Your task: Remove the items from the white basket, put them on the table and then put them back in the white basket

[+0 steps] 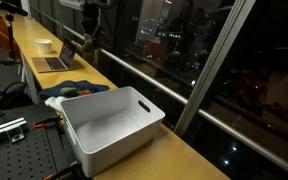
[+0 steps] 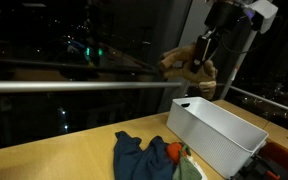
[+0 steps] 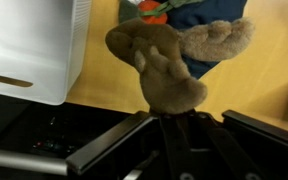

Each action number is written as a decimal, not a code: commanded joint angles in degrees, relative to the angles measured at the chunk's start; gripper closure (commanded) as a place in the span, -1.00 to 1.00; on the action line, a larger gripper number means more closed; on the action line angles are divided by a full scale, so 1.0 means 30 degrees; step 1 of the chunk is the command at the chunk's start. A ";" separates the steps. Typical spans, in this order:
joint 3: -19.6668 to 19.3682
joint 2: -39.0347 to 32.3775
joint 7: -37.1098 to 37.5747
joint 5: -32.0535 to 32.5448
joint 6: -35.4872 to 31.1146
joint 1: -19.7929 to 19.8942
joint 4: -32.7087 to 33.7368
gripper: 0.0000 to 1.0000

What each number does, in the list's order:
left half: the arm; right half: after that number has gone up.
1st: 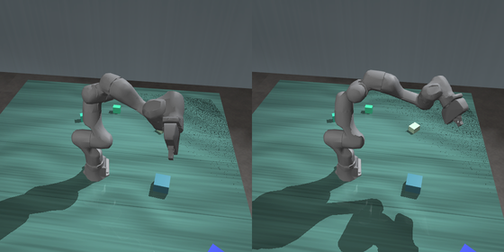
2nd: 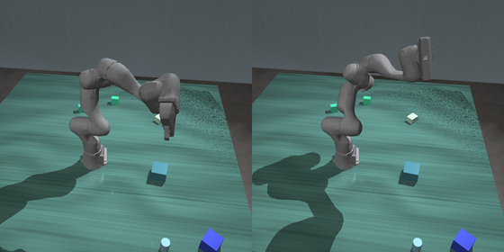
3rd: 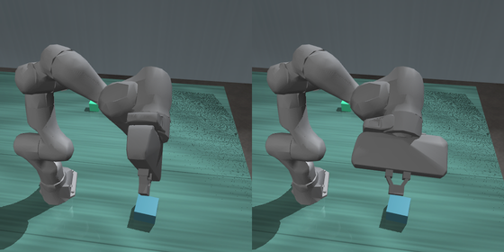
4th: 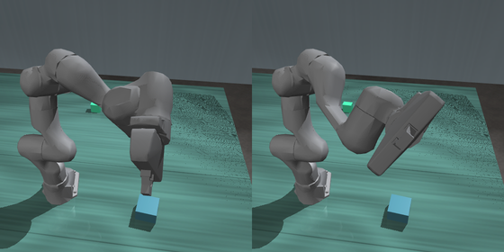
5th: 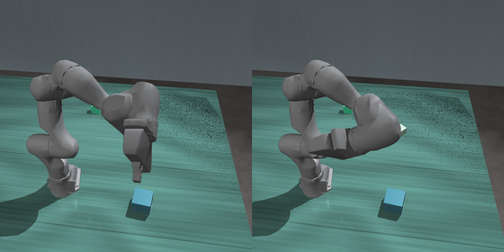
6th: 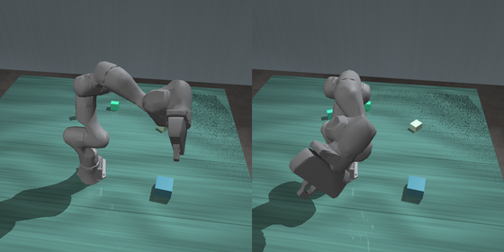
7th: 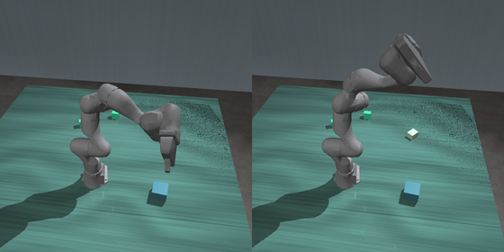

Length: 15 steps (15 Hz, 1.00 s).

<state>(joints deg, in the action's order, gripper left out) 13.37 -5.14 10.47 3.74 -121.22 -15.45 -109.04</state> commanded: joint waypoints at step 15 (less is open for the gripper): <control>0.1633 -0.5004 -0.2715 -0.5293 -0.2776 -0.0738 -0.0815 -0.76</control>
<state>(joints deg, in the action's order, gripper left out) 17.71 -20.91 4.41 -9.47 -128.98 -18.53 -110.33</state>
